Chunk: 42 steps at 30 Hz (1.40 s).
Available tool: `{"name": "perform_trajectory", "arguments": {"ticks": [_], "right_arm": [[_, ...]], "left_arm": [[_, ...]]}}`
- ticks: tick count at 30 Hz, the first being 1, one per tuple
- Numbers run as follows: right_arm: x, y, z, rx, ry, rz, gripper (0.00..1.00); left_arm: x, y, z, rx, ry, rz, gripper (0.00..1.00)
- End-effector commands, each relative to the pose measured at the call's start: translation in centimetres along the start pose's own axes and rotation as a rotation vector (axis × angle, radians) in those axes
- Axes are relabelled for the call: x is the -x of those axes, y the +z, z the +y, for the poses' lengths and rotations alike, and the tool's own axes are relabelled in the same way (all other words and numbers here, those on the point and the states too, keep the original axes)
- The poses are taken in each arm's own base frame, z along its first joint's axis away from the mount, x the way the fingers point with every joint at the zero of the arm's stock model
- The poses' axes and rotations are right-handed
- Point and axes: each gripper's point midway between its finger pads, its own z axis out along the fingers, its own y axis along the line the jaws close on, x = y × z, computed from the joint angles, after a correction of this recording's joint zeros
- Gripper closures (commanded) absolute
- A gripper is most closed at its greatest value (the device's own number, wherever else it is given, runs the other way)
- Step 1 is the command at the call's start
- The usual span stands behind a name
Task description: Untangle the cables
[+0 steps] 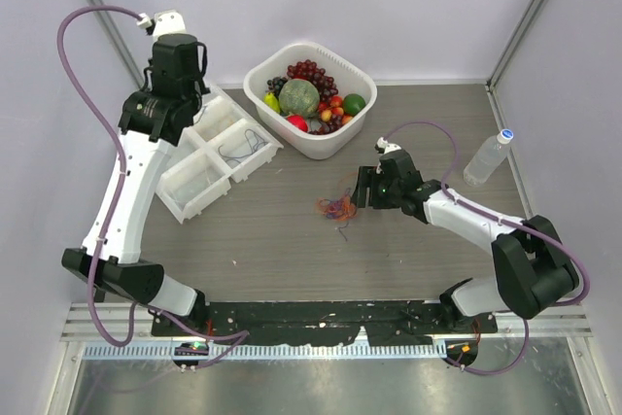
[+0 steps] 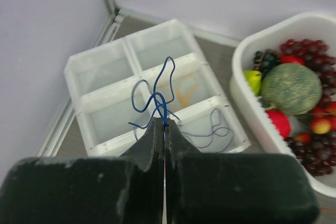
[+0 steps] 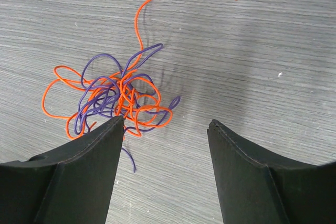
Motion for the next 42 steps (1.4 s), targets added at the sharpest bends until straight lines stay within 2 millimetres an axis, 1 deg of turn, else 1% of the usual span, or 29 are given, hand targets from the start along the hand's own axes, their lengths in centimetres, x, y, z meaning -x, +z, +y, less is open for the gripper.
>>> {"name": "perform_trajectory", "arguments": {"ticks": [1,6,9,10,13,16,17,21,22,23,27,31,33,36,38,39,40,41,42], "right_arm": [[2.6,-1.1,1.1,0.029,-0.035,-0.070,0.30],[2.8,-1.3,1.4,0.038,-0.043,-0.072,0.30],[2.8,-1.3,1.1,0.025,-0.064,-0.075,0.30],[2.9,-1.3,1.0,0.024,-0.073,-0.074,0.30],[3.0,-1.0,0.9,0.014,-0.087,-0.073,0.30],[3.0,-0.4,0.9,0.009,-0.083,-0.061,0.30],[3.4,-0.4,1.0,0.010,-0.079,-0.065,0.30],[3.4,-0.4,0.8,0.004,-0.100,-0.069,0.30],[3.4,-0.4,0.6,-0.002,-0.105,-0.070,0.30],[3.5,-0.3,0.6,-0.004,-0.112,-0.069,0.30],[3.2,0.3,-0.1,-0.016,-0.106,-0.043,0.30],[3.4,0.1,0.2,-0.009,-0.095,-0.052,0.30],[3.6,0.1,-0.1,-0.020,-0.091,-0.062,0.30],[3.8,0.4,-0.2,-0.029,-0.105,-0.062,0.30],[4.1,0.7,-0.1,-0.031,-0.111,-0.056,0.30],[3.9,0.7,-0.3,-0.037,-0.109,-0.042,0.30],[4.2,0.7,0.0,-0.032,-0.106,-0.042,0.30],[4.1,0.7,0.2,-0.021,-0.105,-0.042,0.30],[4.0,0.8,0.2,-0.017,-0.100,-0.042,0.30]], "left_arm": [[-0.8,0.8,3.4,0.104,-0.065,0.001,1.00],[-4.0,3.4,5.3,0.162,-0.076,0.085,1.00],[-6.1,5.3,6.5,0.198,-0.065,0.148,1.00],[-6.4,5.7,7.0,0.214,-0.069,0.159,1.00],[-7.7,6.6,8.1,0.266,-0.081,0.189,1.00],[-9.4,7.5,9.1,0.316,-0.115,0.242,1.00],[-10.0,7.8,9.2,0.315,-0.132,0.260,1.00],[-12.8,8.9,10.3,0.338,-0.197,0.351,1.00],[-13.6,9.1,10.1,0.328,-0.209,0.370,1.00],[-14.1,9.7,11.4,0.350,-0.245,0.379,1.00],[-16.1,11.2,12.8,0.388,-0.284,0.417,1.00],[-17.8,12.4,13.3,0.405,-0.269,0.474,1.00],[-19.2,12.8,13.5,0.417,-0.262,0.512,1.00],[-20.9,13.7,13.1,0.410,-0.279,0.555,1.00],[-21.4,14.3,12.8,0.406,-0.290,0.576,1.00],[-21.5,14.3,12.5,0.394,-0.288,0.596,0.99],[-21.4,14.4,12.1,0.369,-0.285,0.614,0.90],[-21.4,14.3,11.6,0.343,-0.275,0.633,0.75],[-21.3,13.9,11.3,0.322,-0.269,0.649,0.63]]}}
